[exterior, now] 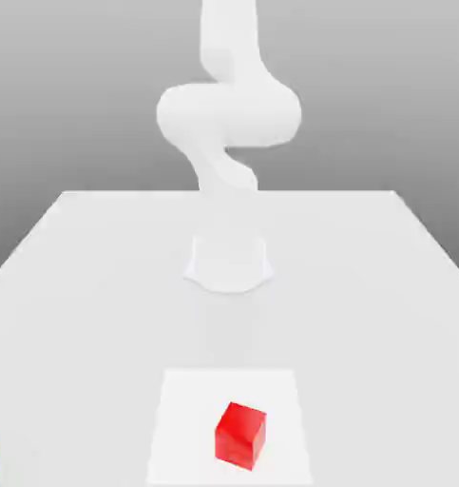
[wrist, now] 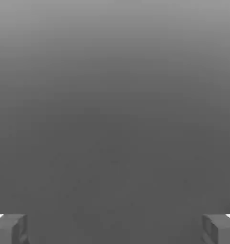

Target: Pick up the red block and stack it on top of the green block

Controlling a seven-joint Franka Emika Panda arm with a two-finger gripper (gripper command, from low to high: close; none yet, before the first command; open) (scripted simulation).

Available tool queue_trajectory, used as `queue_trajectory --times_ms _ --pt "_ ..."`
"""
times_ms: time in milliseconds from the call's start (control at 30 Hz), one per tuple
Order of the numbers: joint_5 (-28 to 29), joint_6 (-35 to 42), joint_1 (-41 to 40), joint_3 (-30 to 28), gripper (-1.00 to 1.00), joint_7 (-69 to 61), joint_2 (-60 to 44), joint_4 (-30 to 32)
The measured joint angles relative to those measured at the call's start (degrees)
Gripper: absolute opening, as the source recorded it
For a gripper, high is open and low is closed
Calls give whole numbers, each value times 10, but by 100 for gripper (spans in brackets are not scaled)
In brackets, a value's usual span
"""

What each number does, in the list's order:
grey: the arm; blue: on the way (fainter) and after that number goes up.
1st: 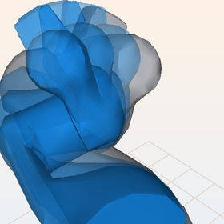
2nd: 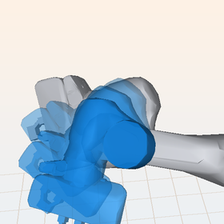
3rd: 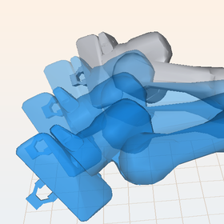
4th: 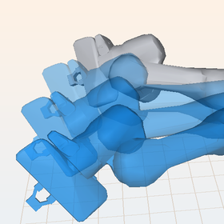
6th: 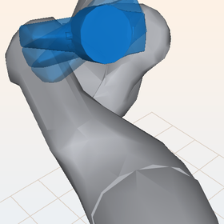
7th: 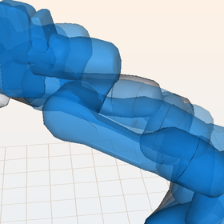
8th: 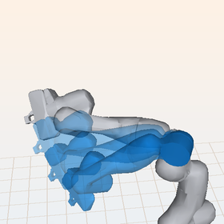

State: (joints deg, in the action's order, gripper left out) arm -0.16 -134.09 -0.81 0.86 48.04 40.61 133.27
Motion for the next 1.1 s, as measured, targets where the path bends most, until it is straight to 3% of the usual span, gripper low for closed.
queue_trajectory --times_ms 733,933,967,1100 --pt "20 -203 -28 43 0 219 -461 131" --pt "39 -296 -15 26 0 247 -585 125" --pt "41 -307 -13 24 -100 248 -599 123" --pt "42 -308 -13 24 -100 249 -599 123"
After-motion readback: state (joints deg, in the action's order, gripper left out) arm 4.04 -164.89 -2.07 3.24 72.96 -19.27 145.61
